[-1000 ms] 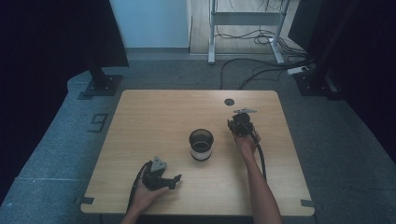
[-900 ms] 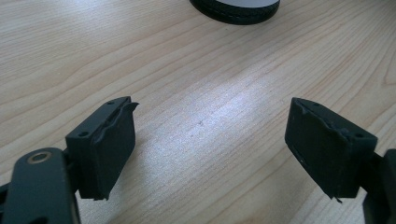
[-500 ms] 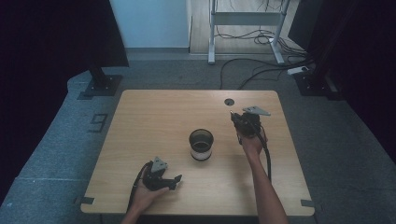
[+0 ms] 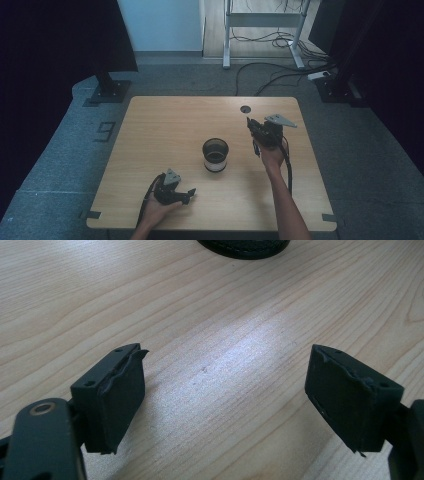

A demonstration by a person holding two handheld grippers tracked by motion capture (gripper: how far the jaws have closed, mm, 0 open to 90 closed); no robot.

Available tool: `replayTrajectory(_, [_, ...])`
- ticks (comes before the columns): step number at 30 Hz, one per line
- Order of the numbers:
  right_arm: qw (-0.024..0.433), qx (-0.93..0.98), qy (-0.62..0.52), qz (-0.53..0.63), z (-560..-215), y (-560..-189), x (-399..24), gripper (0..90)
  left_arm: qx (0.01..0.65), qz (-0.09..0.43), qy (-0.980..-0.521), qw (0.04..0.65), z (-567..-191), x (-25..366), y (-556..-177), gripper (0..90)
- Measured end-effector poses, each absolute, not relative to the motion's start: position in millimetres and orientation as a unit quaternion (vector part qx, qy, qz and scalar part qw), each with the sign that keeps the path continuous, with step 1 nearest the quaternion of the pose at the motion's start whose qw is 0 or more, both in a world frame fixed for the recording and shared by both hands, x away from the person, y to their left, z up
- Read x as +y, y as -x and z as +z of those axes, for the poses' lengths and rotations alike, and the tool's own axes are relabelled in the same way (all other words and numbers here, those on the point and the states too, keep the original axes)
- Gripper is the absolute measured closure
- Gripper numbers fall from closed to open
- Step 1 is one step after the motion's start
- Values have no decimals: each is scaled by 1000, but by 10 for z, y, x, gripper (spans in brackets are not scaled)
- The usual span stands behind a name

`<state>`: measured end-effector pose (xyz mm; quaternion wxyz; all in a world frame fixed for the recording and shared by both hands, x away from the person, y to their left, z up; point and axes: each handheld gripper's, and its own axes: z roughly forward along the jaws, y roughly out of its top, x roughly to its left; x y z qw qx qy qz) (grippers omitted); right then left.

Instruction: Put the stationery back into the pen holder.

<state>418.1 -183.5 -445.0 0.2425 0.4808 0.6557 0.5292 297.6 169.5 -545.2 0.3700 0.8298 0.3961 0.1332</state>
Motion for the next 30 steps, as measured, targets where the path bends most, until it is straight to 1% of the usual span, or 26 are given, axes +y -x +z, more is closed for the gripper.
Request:
replayTrajectory(9, [240, 650, -460, 556, -4268, -4085, -1754, 787, 397, 134, -829, 370, -5453, 1693, -2975, 168])
replayTrajectory(11, [243, 650, -446, 565, -4173, -4047, -1682, 787, 397, 133, -830, 369, -5454, 1686, -2973, 167])
replayTrajectory(19, [251, 652, -416, 582, -3996, -3970, -1464, 787, 396, 133, -830, 370, -5452, 1685, -2967, 167])
replayTrajectory(30, [242, 656, -398, 594, -3941, -3967, -1213, 787, 395, 132, -831, 369, -5451, 1682, -2967, 167])
